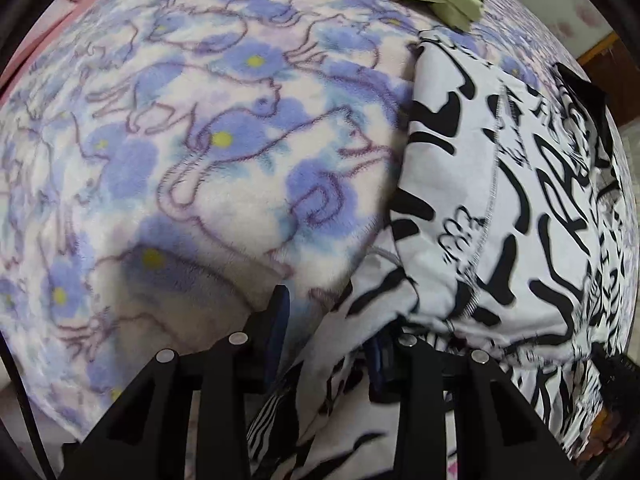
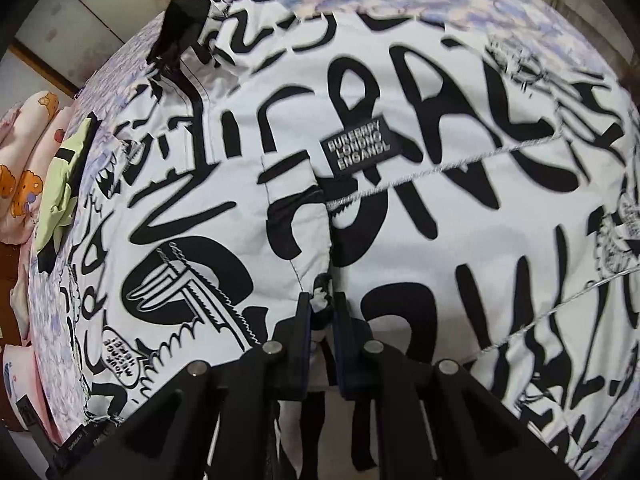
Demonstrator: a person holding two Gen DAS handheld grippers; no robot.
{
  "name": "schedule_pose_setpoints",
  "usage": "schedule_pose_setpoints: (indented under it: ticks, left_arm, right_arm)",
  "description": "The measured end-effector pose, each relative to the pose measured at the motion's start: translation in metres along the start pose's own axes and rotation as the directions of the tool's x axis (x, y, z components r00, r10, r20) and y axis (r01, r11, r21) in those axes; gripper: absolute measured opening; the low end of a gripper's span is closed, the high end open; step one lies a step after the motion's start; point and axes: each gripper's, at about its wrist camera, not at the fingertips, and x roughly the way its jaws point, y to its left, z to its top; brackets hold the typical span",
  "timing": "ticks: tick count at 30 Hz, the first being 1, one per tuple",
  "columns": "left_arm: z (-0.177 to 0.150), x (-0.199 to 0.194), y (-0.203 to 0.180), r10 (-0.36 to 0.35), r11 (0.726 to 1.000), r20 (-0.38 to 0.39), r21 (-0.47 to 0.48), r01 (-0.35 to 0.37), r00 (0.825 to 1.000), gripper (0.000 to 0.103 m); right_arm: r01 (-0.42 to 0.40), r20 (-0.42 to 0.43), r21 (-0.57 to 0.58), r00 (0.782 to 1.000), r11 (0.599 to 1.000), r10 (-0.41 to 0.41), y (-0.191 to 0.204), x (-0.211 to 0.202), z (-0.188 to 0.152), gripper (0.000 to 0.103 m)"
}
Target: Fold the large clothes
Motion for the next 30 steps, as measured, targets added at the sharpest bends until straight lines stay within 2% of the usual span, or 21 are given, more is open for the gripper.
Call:
schedule_pose_setpoints:
  ticks: [2, 5, 7, 11, 12, 15, 17, 18, 20, 23, 25, 27, 28, 30]
  left_arm:
    - [-0.005, -0.017, -0.006, 0.010, 1.000, 0.003, 0.026, -0.010, 1.000, 0.033]
    - [-0.012, -0.044, -0.014, 0.024, 0.997, 0.012, 0.075, -0.025, 1.000, 0.033]
    - [-0.017, -0.061, -0.020, 0.022, 0.994, 0.011, 0.103, -0.023, 1.000, 0.033]
    - [-0.019, -0.082, -0.040, -0.054, 0.986, 0.005, 0.157, 0.052, 0.999, 0.033]
    - [-0.020, -0.084, -0.048, -0.069, 0.983, 0.005, 0.172, 0.067, 0.998, 0.033]
    - [-0.014, -0.081, -0.078, -0.142, 0.966, -0.008, 0.216, 0.140, 0.990, 0.033]
    - [-0.009, -0.070, -0.096, -0.196, 0.952, -0.030, 0.234, 0.197, 0.980, 0.030]
    - [-0.008, -0.064, -0.104, -0.214, 0.945, -0.046, 0.242, 0.219, 0.976, 0.029]
    - [-0.007, -0.050, -0.121, -0.237, 0.933, -0.074, 0.260, 0.249, 0.969, 0.014]
    - [-0.007, -0.032, -0.138, -0.255, 0.921, -0.118, 0.273, 0.278, 0.960, 0.009]
    - [-0.005, -0.015, -0.147, -0.240, 0.923, -0.149, 0.270, 0.273, 0.959, 0.009]
    - [-0.004, 0.002, -0.151, -0.208, 0.934, -0.184, 0.255, 0.251, 0.961, 0.009]
    - [-0.004, 0.010, -0.152, -0.179, 0.942, -0.197, 0.249, 0.225, 0.964, 0.009]
    - [-0.003, 0.021, -0.151, -0.121, 0.954, -0.200, 0.247, 0.169, 0.972, 0.008]
  right_arm:
    - [0.013, 0.013, -0.009, 1.000, 1.000, -0.012, 0.000, -0.012, 0.000, 0.012]
    - [0.061, 0.002, -0.073, 0.998, 0.995, -0.061, 0.010, -0.026, -0.002, 0.014]
    - [0.091, 0.023, -0.115, 0.996, 0.989, -0.089, 0.016, -0.040, -0.006, 0.015]
    - [0.112, 0.062, -0.168, 0.993, 0.979, -0.102, 0.024, -0.061, -0.013, 0.034]
    - [0.104, 0.074, -0.179, 0.993, 0.978, -0.091, 0.028, -0.067, -0.016, 0.034]
    - [-0.008, 0.064, -0.225, 0.998, 0.974, 0.023, 0.042, -0.071, -0.025, 0.033]
    - [-0.102, 0.044, -0.261, 0.992, 0.960, 0.118, 0.056, -0.069, -0.035, 0.032]
    - [-0.128, 0.036, -0.271, 0.989, 0.954, 0.143, 0.062, -0.067, -0.039, 0.027]
    - [-0.177, 0.008, -0.291, 0.982, 0.940, 0.188, 0.078, -0.059, -0.049, 0.015]
    - [-0.270, -0.065, -0.313, 0.963, 0.910, 0.263, 0.104, -0.041, -0.062, 0.004]
    - [-0.318, -0.096, -0.342, 0.948, 0.884, 0.304, 0.120, -0.030, -0.069, 0.001]
    - [-0.333, -0.132, -0.387, 0.943, 0.860, 0.306, 0.135, -0.018, -0.076, 0.000]
    - [-0.327, -0.137, -0.396, 0.945, 0.858, 0.297, 0.138, -0.013, -0.078, 0.000]
    - [-0.357, -0.170, -0.382, 0.934, 0.853, 0.314, 0.145, 0.007, -0.081, 0.000]
